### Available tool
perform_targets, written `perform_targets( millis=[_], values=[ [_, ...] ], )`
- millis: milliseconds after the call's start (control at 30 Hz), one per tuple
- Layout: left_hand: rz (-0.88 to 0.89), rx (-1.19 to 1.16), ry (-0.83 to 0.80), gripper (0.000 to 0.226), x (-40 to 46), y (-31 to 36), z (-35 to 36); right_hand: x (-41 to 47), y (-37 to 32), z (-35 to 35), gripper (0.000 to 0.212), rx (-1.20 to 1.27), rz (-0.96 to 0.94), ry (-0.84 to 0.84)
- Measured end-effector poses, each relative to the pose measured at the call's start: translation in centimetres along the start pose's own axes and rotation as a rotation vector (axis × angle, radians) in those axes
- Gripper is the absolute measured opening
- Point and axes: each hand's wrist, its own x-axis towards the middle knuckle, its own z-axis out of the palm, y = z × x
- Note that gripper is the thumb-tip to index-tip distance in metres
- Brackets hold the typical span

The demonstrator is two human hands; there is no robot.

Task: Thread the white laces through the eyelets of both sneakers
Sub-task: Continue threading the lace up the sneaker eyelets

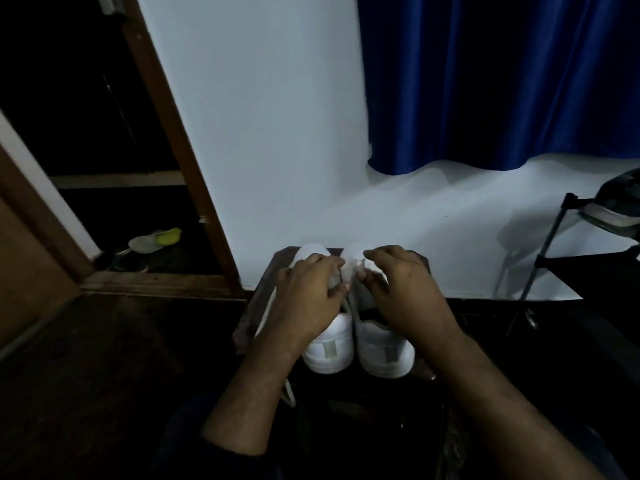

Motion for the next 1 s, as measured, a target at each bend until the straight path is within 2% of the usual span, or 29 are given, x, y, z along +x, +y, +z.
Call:
perform_targets(
  millis=[167,400,500,667,900,1000],
  values=[
    [-0.069,-0.104,0.106,0.034,-2.4,-2.5,-1.5,-0.3,-3.6,1.7,0.028,-0.013,-0.064,-0.055],
    [-0.194,-0.235,0.107,0.034,-2.8,-5.8,-0.4,1.3,-5.1,3.0,0.019,-0.193,-0.107,-0.078],
    [-0.197,-0.298,0.091,0.036,-2.4,-6.6,0.6,2.3,-4.9,3.5,0.022,-0.177,-0.100,-0.142],
    [-0.100,-0.411,0.059,0.032,-0.9,-6.4,1.5,3.5,-3.9,4.2,0.025,-0.070,-0.049,-0.286],
    [-0.098,-0.372,0.171,0.009,0.6,-6.1,1.7,3.7,-3.5,4.1,0.011,0.024,0.011,-0.177],
    [-0.069,-0.395,0.149,0.009,0.5,-6.2,1.5,3.5,-3.5,4.3,0.010,0.019,0.029,-0.149]
  ],
)
